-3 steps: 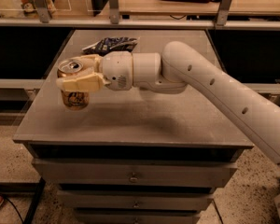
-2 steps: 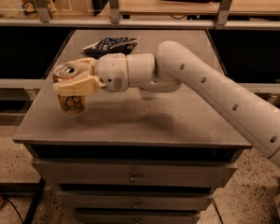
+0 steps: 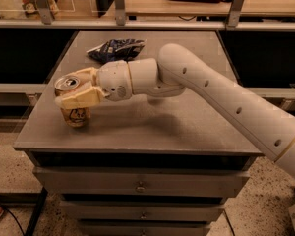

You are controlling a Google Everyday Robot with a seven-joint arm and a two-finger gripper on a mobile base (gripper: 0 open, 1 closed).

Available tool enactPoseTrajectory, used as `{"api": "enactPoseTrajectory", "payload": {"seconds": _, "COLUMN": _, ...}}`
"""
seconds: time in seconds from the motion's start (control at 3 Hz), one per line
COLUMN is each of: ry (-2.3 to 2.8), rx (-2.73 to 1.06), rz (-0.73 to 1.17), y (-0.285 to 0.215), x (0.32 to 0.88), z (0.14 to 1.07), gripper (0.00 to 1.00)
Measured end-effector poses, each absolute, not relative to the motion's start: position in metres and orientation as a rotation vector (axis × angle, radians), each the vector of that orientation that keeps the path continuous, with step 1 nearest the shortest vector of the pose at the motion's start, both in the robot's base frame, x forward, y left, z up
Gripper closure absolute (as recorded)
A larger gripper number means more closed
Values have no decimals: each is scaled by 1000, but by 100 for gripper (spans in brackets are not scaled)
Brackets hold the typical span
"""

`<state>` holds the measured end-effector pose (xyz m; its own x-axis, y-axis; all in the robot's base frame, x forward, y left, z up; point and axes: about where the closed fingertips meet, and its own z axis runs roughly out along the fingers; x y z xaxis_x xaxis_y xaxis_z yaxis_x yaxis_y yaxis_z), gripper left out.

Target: Place orange can upright

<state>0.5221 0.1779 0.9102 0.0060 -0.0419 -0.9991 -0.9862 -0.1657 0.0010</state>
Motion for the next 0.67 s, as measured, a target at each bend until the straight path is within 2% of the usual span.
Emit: {"api": "enactPoseTrajectory", "payload": {"seconds": 0.67, "ry": 1173, "rx": -1408, "rz": 1291, "y": 177, "x": 521, "z": 904, "gripper": 13}}
